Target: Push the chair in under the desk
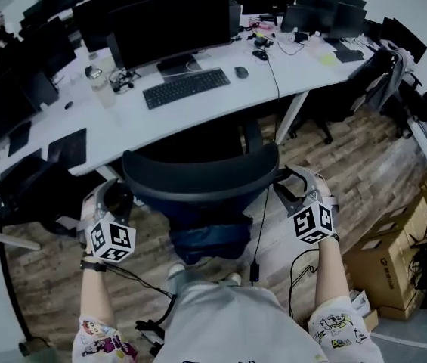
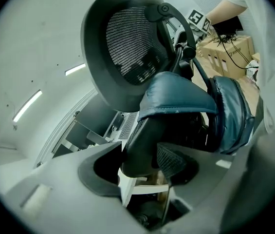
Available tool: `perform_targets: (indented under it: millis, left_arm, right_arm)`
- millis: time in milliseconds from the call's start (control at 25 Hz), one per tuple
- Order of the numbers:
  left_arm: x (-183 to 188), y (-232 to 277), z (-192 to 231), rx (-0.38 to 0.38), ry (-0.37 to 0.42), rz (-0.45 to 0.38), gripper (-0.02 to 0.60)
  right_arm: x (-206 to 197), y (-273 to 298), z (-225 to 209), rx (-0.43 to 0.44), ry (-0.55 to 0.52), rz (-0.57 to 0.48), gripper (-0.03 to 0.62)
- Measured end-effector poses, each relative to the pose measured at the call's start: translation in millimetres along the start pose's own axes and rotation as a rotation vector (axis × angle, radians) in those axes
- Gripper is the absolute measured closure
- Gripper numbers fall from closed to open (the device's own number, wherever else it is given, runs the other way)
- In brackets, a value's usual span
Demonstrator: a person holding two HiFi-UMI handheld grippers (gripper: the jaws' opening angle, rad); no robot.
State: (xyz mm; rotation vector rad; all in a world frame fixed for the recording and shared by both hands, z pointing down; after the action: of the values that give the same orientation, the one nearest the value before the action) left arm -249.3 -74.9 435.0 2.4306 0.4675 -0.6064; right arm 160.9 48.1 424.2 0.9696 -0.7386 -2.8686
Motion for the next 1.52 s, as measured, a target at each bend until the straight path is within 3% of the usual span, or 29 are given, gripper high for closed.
perform_targets:
  millis: [440,1520]
  left_arm:
    - [11,22,6,0.015,-0.035,0.086,0.344]
    - [54,139,53,0.085,-0.071,0.047,0.344]
  right_arm:
    - [-11,29,-27,0.018,-0.007,-0.036,0.367]
    - [-44,145,-141,0.029,0.001,-0.006,0.356]
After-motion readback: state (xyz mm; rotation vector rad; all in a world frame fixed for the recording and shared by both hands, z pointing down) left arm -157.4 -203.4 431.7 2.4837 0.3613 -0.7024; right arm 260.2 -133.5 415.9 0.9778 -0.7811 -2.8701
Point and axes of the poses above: the fingertips, and each gripper's own axes: y forward along the fingers, z to its left, x out of its top, the point moved 6 cm from there along -y, backward along the fingers, and after that the axes turned 1 degree about -z, right-handed, at the moved point
